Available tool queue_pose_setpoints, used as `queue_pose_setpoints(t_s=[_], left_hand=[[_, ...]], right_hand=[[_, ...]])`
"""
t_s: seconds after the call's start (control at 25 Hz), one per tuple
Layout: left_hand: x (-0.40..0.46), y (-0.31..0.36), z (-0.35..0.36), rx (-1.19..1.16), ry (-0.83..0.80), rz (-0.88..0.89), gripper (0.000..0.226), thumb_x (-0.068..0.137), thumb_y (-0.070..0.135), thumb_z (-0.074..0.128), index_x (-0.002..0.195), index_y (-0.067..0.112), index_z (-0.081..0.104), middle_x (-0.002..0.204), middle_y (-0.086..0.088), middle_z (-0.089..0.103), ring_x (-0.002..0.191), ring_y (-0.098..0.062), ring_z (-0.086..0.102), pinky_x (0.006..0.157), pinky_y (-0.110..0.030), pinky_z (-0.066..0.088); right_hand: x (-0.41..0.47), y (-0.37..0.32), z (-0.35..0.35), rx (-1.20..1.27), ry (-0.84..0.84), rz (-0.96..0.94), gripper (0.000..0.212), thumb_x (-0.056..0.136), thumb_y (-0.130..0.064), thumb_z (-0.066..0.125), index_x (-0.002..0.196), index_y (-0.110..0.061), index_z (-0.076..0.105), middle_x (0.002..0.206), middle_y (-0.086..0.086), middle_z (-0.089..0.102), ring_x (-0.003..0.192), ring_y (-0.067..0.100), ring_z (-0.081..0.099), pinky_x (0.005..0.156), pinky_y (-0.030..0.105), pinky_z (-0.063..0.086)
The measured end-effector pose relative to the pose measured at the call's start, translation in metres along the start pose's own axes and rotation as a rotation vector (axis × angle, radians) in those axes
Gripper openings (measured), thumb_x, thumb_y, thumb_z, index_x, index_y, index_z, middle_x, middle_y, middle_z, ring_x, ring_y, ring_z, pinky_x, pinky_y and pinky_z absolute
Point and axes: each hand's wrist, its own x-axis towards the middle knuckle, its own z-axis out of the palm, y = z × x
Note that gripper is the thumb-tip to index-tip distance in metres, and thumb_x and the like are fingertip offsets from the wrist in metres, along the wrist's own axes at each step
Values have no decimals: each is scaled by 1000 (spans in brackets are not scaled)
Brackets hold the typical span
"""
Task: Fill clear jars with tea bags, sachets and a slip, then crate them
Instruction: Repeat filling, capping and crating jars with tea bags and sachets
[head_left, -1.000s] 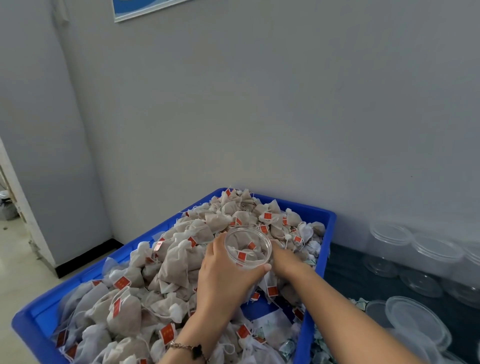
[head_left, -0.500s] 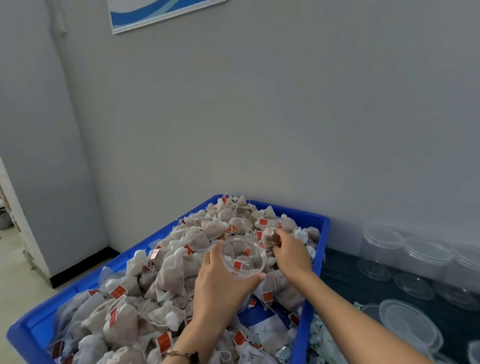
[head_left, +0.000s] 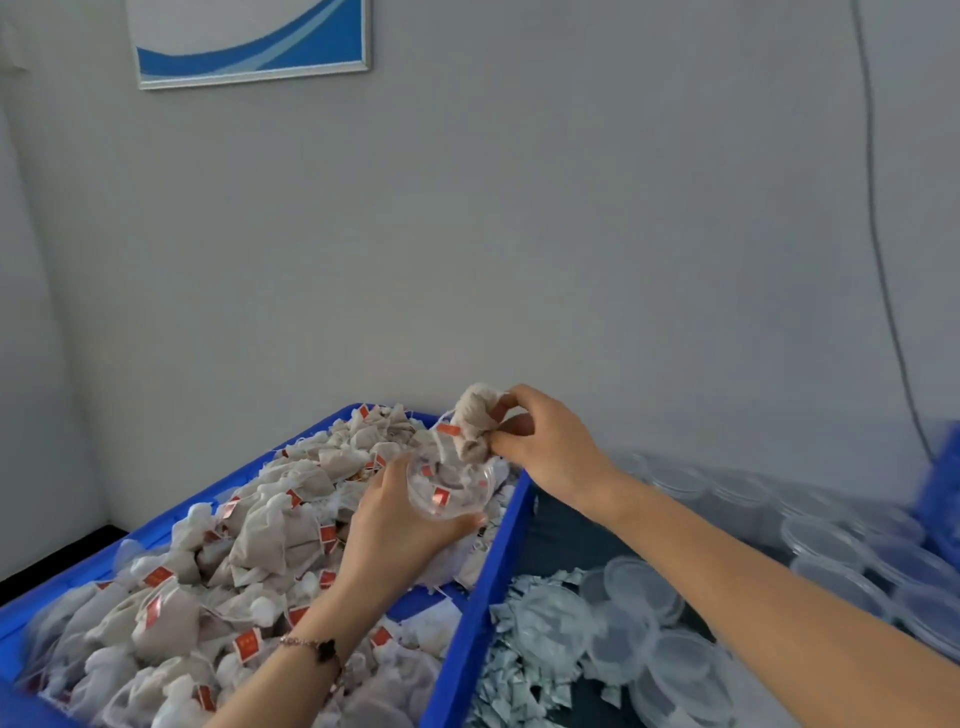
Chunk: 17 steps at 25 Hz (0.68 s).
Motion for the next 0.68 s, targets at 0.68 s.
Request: queue_pose_setpoints(t_s=[0.68], left_hand=[[-64, 39, 86, -37, -322, 109, 75, 45, 67, 74, 108, 43, 42, 103, 26, 52, 94, 7, 53, 68, -13, 39]], right_hand=[[-154, 105, -65, -531, -256, 382, 21, 88, -17, 58, 104, -20, 71, 105, -6, 70, 95, 9, 62, 77, 15, 41]])
